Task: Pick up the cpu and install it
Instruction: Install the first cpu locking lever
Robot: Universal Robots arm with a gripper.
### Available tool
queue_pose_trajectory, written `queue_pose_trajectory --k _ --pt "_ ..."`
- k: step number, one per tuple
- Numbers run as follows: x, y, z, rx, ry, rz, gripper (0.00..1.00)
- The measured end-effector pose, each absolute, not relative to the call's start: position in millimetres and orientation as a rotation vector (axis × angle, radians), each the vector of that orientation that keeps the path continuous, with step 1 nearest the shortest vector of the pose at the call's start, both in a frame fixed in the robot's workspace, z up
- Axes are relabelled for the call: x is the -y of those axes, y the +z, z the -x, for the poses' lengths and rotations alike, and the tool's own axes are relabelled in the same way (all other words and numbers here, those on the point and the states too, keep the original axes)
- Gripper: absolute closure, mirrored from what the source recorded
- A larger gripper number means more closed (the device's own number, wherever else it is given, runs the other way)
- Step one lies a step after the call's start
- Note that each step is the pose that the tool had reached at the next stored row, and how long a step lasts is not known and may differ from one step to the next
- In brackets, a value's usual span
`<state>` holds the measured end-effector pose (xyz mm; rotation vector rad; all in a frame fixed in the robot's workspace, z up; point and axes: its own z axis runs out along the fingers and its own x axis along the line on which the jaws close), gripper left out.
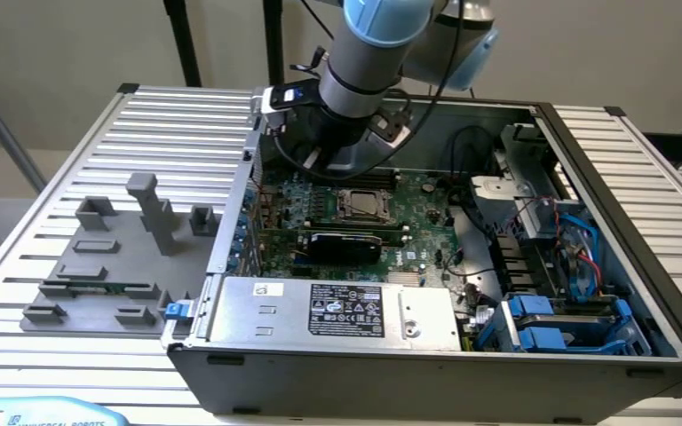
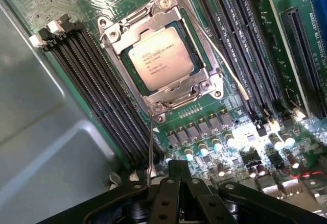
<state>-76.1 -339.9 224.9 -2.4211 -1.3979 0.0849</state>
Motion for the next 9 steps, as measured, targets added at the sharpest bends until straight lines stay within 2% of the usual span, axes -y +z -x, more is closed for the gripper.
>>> queue_pose_trajectory --k 9 --pt "343.4 230.3 76.9 1.315 0.061 2.434 0.89"
